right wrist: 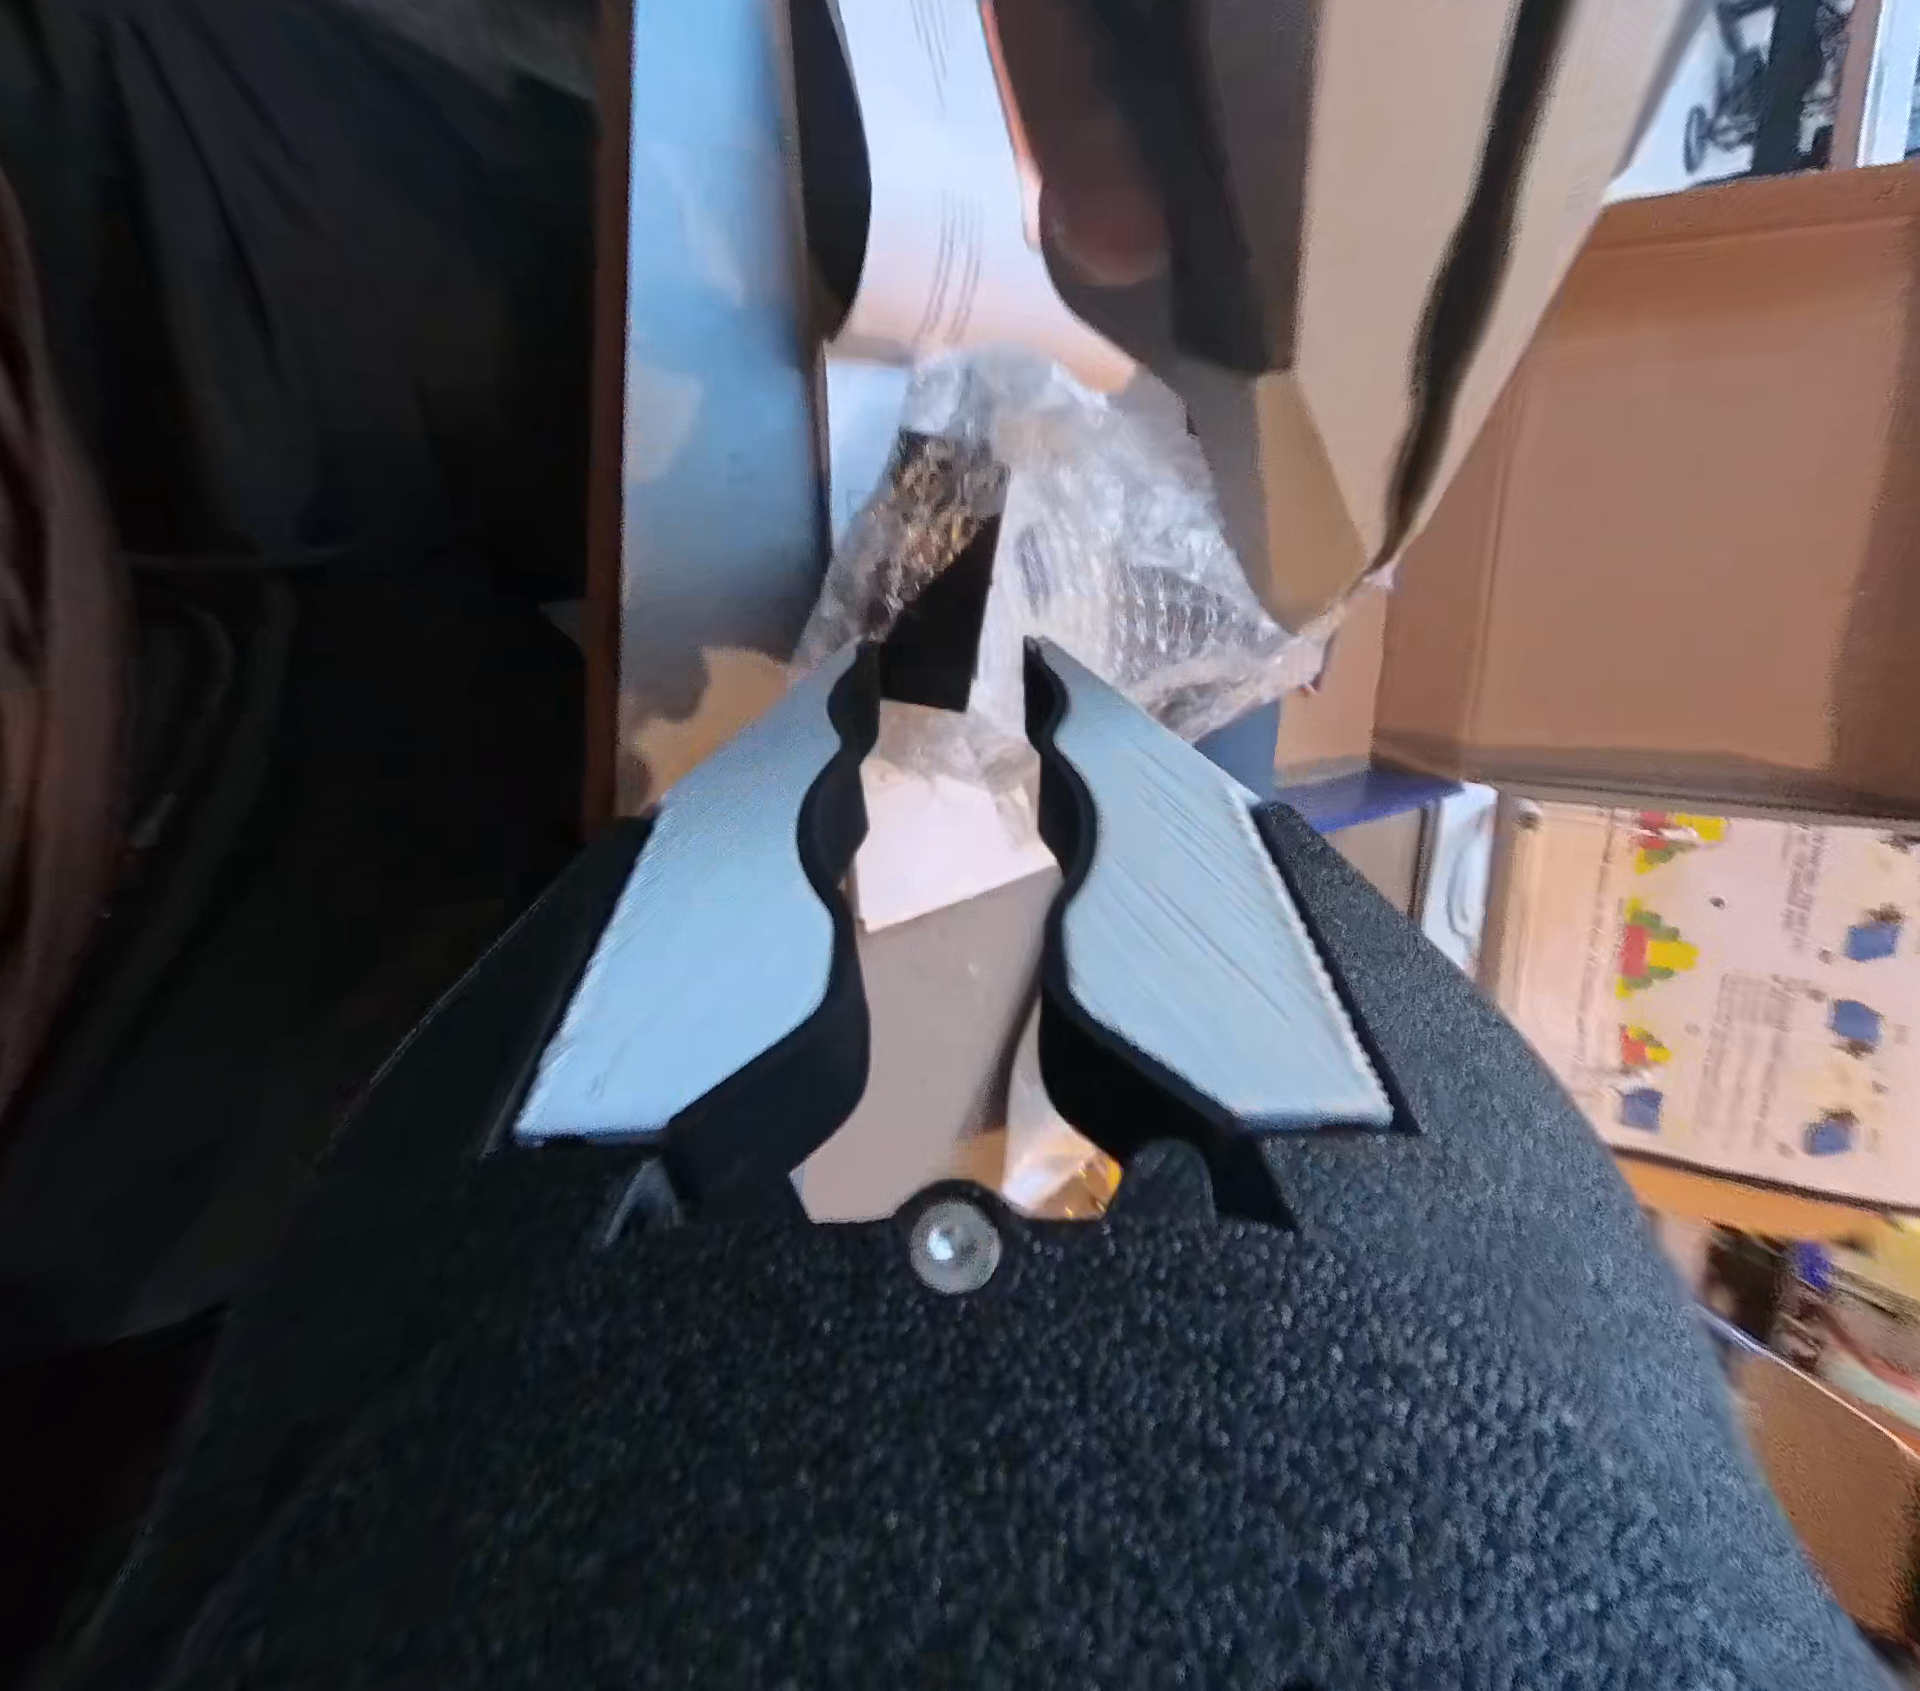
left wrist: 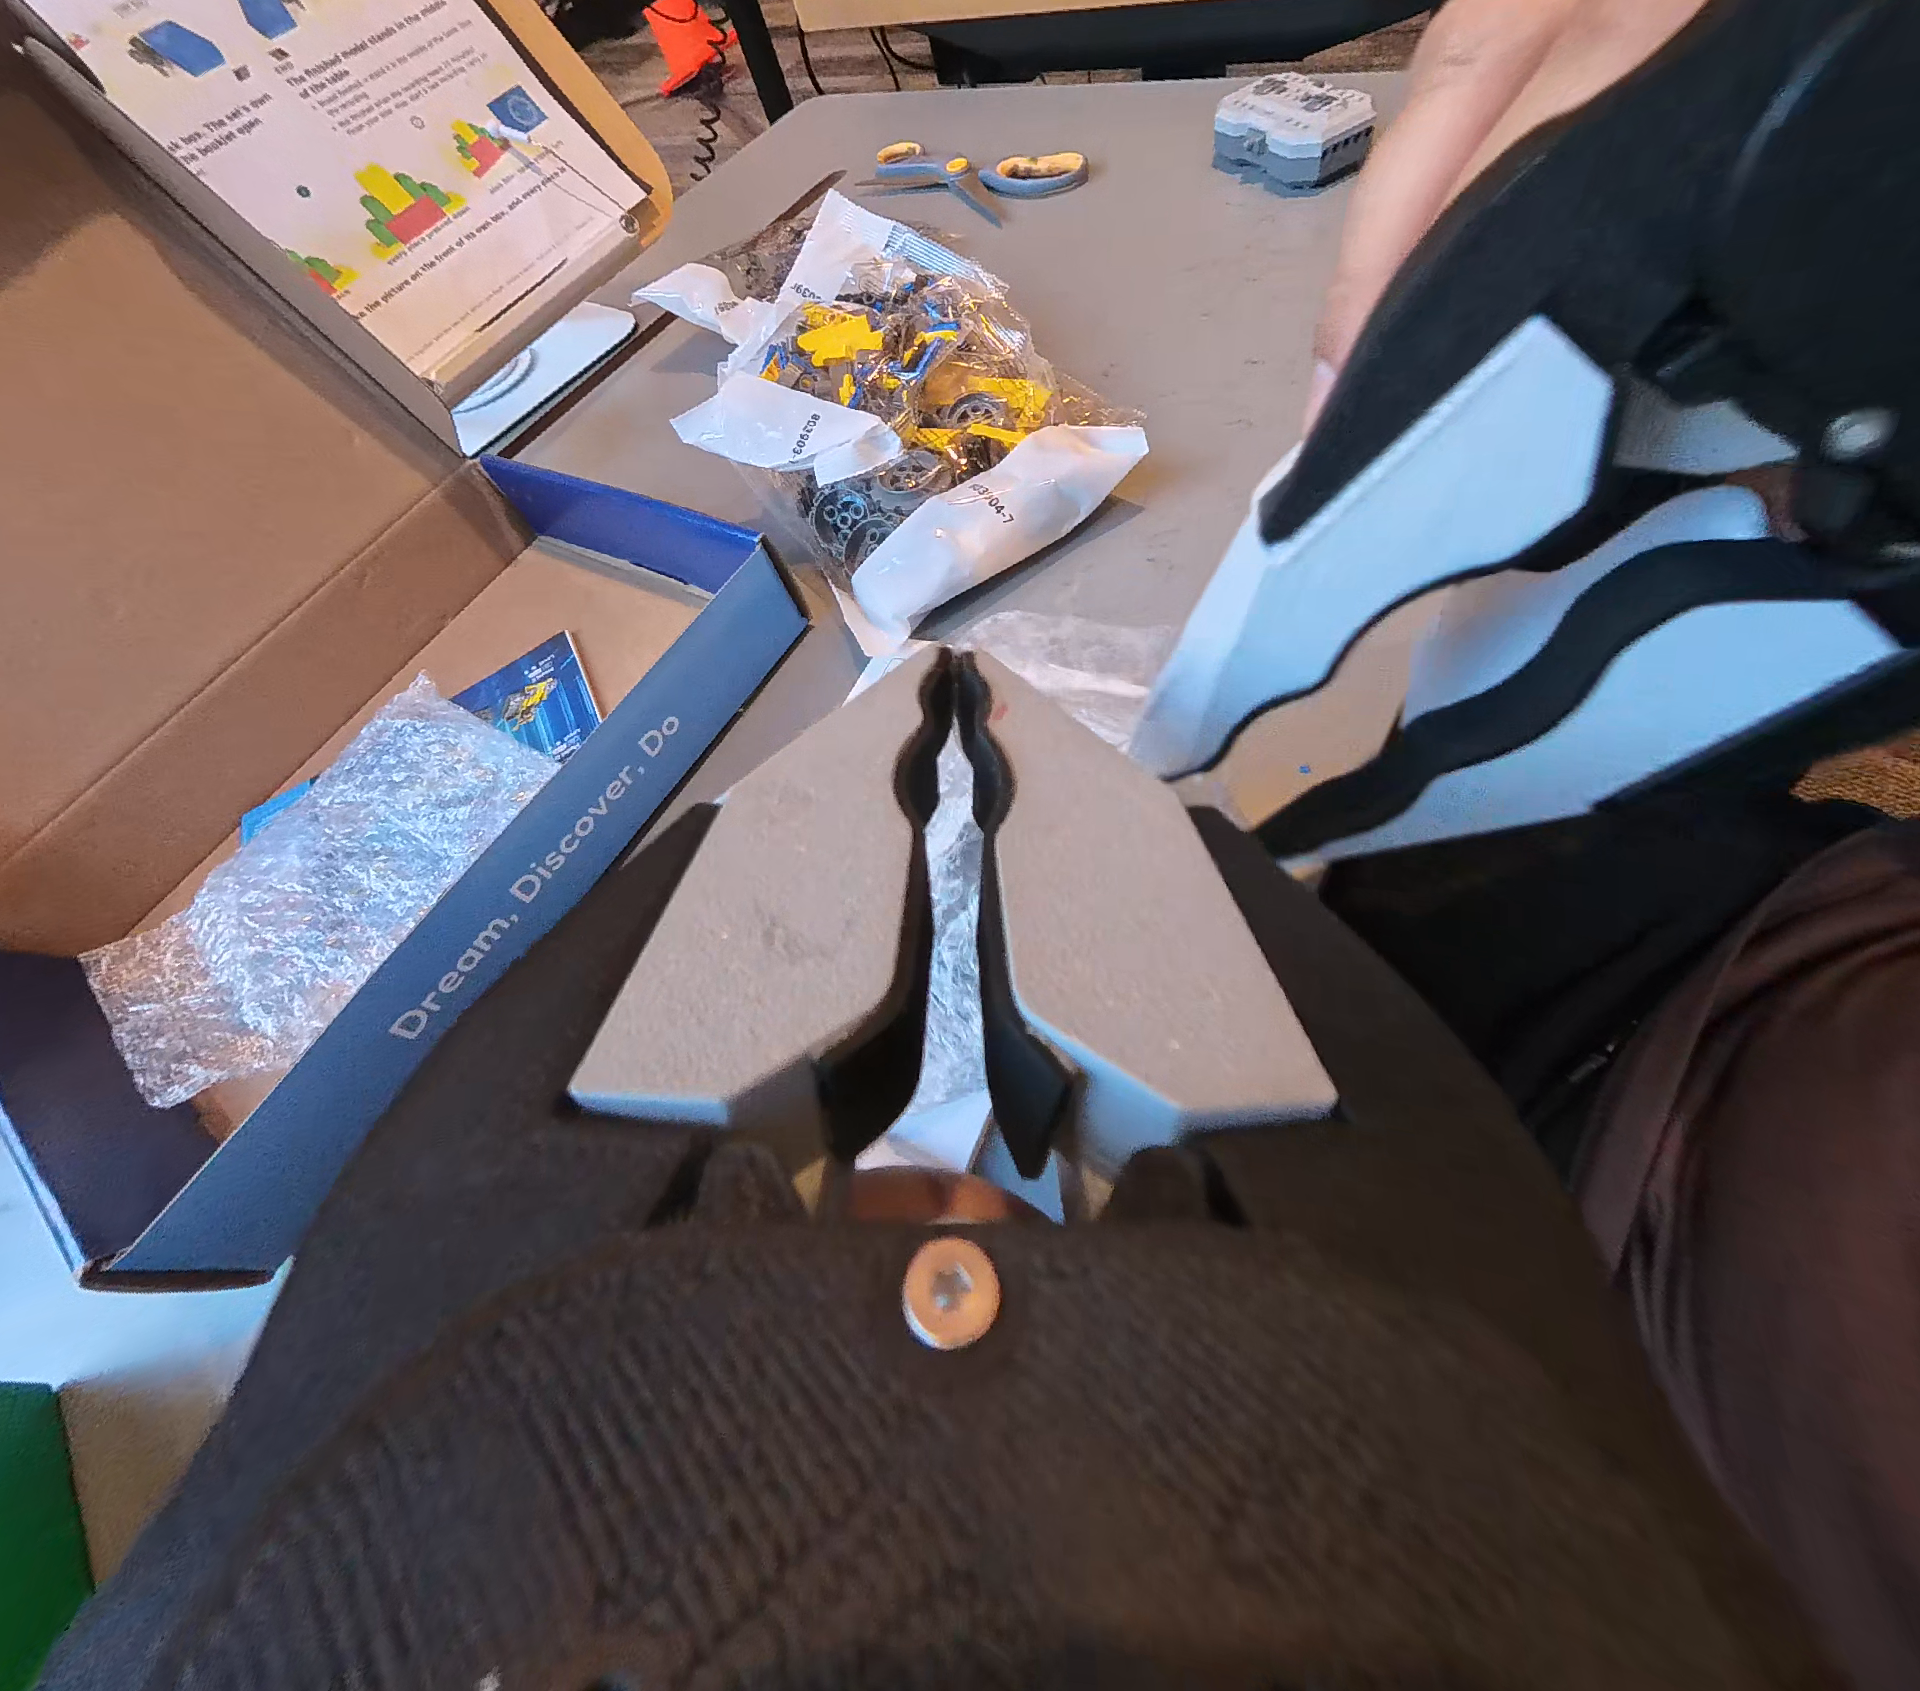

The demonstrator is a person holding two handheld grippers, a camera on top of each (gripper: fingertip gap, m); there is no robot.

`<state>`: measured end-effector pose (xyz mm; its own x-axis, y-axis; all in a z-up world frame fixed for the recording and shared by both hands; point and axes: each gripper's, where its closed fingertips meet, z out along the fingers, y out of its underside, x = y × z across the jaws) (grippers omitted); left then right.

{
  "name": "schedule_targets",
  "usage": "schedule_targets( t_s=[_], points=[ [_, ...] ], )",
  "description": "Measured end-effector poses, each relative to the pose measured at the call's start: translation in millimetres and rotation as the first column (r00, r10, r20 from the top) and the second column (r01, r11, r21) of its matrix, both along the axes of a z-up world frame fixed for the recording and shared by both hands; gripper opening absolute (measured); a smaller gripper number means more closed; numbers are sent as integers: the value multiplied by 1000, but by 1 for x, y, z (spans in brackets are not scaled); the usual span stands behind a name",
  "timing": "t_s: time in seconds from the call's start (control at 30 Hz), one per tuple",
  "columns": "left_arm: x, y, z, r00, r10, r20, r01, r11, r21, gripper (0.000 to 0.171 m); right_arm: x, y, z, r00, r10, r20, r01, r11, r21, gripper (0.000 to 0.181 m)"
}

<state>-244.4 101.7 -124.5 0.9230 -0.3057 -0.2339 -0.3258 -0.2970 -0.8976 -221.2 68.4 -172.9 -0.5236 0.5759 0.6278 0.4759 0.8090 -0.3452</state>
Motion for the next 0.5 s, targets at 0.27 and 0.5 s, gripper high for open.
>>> schedule_targets(
  t_s=[0.27,0.5],
  points=[
    [6,-1,-2,999,-28,19,29,999,-18,0,-4,10,-14,1000,-1,20,-1,995,96,30],
    [9,1,-8,999,-30,13,30,999,-34,0,-4,5,-17,999,21,30,-22,998,55,33]
  ],
)
